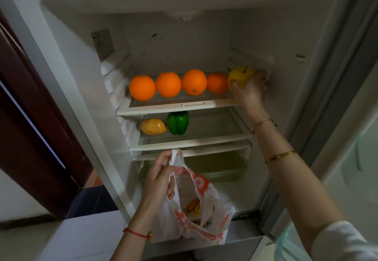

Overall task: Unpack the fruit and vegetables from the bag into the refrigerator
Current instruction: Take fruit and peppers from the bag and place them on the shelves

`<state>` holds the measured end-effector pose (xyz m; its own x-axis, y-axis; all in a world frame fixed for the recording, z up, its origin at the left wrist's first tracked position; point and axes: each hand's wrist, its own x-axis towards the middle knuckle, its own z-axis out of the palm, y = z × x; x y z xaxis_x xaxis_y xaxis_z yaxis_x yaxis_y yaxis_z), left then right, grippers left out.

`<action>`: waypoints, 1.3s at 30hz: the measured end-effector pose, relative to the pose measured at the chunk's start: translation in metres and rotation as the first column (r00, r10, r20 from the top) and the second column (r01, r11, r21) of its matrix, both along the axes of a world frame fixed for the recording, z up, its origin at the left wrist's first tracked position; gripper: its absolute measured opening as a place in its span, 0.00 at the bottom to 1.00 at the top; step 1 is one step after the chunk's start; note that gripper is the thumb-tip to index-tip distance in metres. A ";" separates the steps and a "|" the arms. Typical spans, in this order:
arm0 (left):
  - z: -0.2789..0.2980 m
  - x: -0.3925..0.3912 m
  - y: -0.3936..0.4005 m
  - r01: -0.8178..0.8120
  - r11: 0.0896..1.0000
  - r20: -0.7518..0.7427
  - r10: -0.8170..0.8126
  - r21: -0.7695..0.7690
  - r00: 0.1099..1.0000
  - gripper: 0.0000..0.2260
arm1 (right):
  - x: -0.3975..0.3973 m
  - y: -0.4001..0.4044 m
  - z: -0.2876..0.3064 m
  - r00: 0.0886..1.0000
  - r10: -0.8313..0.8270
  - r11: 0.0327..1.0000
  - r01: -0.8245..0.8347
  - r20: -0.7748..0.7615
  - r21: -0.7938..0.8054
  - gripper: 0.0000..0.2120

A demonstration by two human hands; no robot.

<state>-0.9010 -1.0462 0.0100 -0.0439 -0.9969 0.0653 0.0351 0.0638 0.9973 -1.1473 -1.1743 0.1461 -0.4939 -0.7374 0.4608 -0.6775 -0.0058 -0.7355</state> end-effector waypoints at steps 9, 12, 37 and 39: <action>-0.002 0.003 -0.003 -0.020 1.000 -0.007 0.020 -0.012 1.000 0.15 | 0.001 -0.009 -0.011 0.991 0.076 0.997 -0.072 0.108 -0.040 0.43; -0.002 0.005 -0.002 -0.050 0.999 0.005 0.050 -0.012 0.999 0.15 | 0.004 0.005 -0.012 0.999 0.038 0.999 -0.039 -0.012 -0.019 0.39; -0.009 0.041 0.064 -0.048 0.998 0.054 0.050 -0.040 0.997 0.18 | 0.118 0.105 -0.250 0.514 0.848 0.183 -0.516 0.132 0.837 0.27; -0.012 0.045 0.069 -0.063 0.998 0.063 0.065 -0.025 0.996 0.17 | 0.124 0.106 -0.271 0.486 0.873 0.222 -0.475 0.043 0.852 0.33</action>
<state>-0.8564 -0.9771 -0.0024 0.0149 -0.9961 0.0874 -0.0337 0.0868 0.9957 -1.0234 -1.0682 -0.1252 0.4484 -0.7951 -0.4084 -0.8661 -0.2736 -0.4183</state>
